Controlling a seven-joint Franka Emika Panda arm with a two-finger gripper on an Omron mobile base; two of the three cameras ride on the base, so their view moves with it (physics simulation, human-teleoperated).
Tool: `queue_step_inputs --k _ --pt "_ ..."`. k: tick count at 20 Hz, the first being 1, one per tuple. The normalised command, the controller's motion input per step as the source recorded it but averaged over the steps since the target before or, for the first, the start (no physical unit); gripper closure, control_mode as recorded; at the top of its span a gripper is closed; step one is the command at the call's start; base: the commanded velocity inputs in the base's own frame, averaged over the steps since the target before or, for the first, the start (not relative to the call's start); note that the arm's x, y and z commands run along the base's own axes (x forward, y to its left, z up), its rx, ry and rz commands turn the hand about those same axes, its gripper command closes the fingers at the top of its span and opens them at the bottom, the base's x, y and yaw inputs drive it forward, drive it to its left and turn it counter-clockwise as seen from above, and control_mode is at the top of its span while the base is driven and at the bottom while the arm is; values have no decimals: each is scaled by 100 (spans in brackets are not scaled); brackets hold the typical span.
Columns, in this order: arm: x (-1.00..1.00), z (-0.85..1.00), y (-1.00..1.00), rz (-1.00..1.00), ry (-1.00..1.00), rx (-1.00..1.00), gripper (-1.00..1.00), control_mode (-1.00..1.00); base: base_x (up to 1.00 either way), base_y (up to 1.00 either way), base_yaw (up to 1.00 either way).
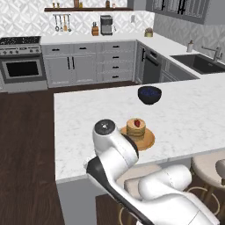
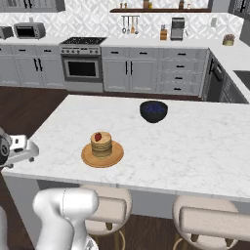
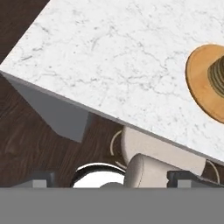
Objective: Take the strawberry from the fridge and place it on top of the pancake, located on the dining counter.
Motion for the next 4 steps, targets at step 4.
queue_step_inputs --k 4 --pt "0 -10 54 4 41 -8 -100 -100 0 0 0"
